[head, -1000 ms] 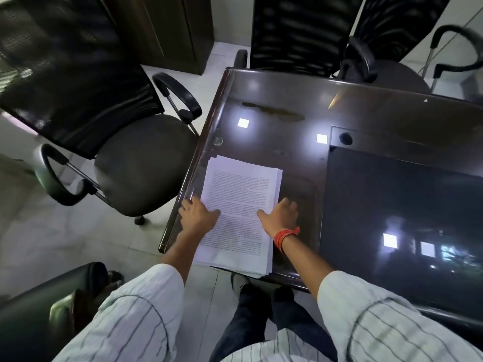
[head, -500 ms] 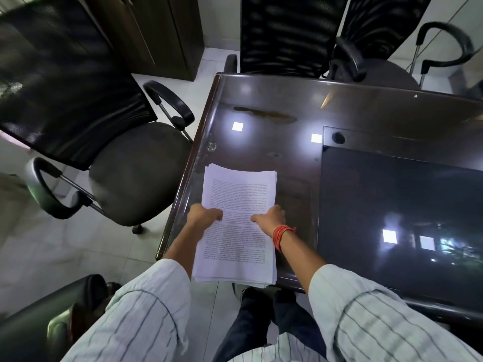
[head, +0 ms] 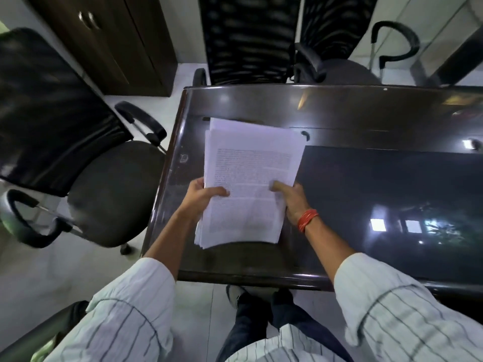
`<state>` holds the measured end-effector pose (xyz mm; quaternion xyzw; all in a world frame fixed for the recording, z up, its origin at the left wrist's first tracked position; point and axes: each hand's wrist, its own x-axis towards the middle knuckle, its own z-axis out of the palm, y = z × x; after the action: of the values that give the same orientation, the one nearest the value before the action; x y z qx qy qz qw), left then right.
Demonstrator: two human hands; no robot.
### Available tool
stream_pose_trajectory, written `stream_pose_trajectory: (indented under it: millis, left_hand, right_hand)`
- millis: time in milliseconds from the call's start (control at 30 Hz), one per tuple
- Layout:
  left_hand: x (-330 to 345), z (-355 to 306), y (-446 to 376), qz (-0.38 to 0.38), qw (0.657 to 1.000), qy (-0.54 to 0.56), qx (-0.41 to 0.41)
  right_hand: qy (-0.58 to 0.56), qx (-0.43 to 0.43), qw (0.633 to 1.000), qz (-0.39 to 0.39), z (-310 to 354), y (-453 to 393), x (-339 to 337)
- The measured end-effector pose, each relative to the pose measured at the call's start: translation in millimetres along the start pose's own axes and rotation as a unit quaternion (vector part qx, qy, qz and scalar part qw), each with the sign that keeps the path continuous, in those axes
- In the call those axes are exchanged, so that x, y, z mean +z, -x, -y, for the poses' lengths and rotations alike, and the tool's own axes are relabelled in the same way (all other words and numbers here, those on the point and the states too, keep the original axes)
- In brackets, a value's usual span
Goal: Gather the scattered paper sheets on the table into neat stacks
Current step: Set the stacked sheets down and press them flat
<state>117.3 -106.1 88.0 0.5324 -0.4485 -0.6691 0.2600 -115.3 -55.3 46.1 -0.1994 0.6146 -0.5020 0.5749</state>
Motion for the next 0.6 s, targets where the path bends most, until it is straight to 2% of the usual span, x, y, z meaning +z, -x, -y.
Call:
stream_pose_trajectory:
  millis: [167,300,467,600]
  left_hand:
    - [93.2,-46.1,-16.0,0.01,0.993,0.019,0.116]
    - [182.8,-68.5,-24.5,0.027,0.985,0.007,0.168]
    - [299.0,-79.8,-48.0,0.058,0.982,-0.031,0.179]
    - [393.6,-71.5,-72.0,0.008,0.983,-0.021,0.183]
  right_hand:
    - [-0.008,-0.128,0.986,-0.103,75.2,13.0,-65.5]
    - [-0.001,-0.195,0.965,-0.175,113.2,21.7,-143.6]
    - [0.014,-0.247,0.939,-0.237,141.3,18.0,-248.8]
    - [0.024,-0.26,0.939,-0.225,156.4,3.6,-337.6]
